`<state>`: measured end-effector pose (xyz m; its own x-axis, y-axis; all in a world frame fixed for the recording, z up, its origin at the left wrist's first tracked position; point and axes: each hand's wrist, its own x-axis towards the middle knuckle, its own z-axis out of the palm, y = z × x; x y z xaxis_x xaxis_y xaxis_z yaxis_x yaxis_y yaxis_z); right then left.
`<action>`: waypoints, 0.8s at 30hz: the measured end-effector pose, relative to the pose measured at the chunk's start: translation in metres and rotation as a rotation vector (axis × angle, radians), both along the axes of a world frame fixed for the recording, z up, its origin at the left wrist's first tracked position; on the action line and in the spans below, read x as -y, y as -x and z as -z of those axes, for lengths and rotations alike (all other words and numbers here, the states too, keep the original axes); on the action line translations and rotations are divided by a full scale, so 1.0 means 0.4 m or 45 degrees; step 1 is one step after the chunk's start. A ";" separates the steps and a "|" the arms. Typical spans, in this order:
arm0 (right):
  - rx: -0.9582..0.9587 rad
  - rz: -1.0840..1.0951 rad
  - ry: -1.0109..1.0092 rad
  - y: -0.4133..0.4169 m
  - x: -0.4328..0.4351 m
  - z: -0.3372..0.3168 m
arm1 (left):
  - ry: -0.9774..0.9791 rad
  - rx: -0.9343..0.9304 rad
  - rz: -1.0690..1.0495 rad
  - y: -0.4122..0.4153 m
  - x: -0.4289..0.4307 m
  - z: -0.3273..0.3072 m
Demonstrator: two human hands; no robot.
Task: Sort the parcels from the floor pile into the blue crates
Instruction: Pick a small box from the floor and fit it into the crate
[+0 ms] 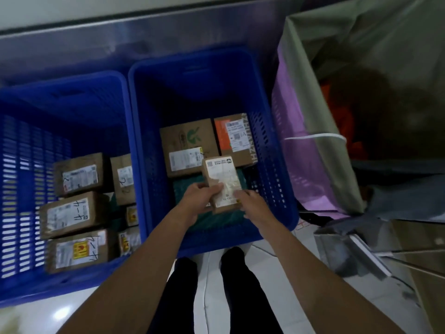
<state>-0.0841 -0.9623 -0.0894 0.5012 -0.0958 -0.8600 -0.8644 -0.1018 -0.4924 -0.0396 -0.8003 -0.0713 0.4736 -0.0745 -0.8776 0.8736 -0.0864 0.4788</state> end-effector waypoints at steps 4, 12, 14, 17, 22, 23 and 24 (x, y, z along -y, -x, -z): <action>-0.126 -0.194 0.305 -0.044 0.028 0.147 | -0.071 0.002 0.017 -0.018 -0.027 0.116; -0.370 -0.398 0.319 -0.035 0.078 0.307 | -0.031 -0.010 0.156 -0.051 -0.028 0.247; -0.427 -0.412 0.267 -0.019 0.073 0.340 | -0.011 -0.014 0.159 -0.058 -0.021 0.267; -0.428 -0.473 0.275 -0.011 0.053 0.385 | 0.011 -0.030 0.133 -0.059 -0.013 0.294; -0.371 -0.556 0.340 -0.024 0.038 0.412 | 0.040 -0.035 0.120 -0.042 -0.004 0.320; -0.362 -0.579 0.365 -0.023 0.038 0.420 | 0.042 -0.034 0.113 -0.041 -0.003 0.323; -0.364 -0.604 0.386 -0.022 0.039 0.426 | 0.047 -0.033 0.101 -0.041 -0.005 0.329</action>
<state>-0.0755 -0.9778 -0.2598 0.3034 -0.1798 -0.9358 -0.7842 -0.6050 -0.1380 -0.0233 -0.7984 -0.2029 0.4419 -0.1438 -0.8855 0.8770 -0.1386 0.4602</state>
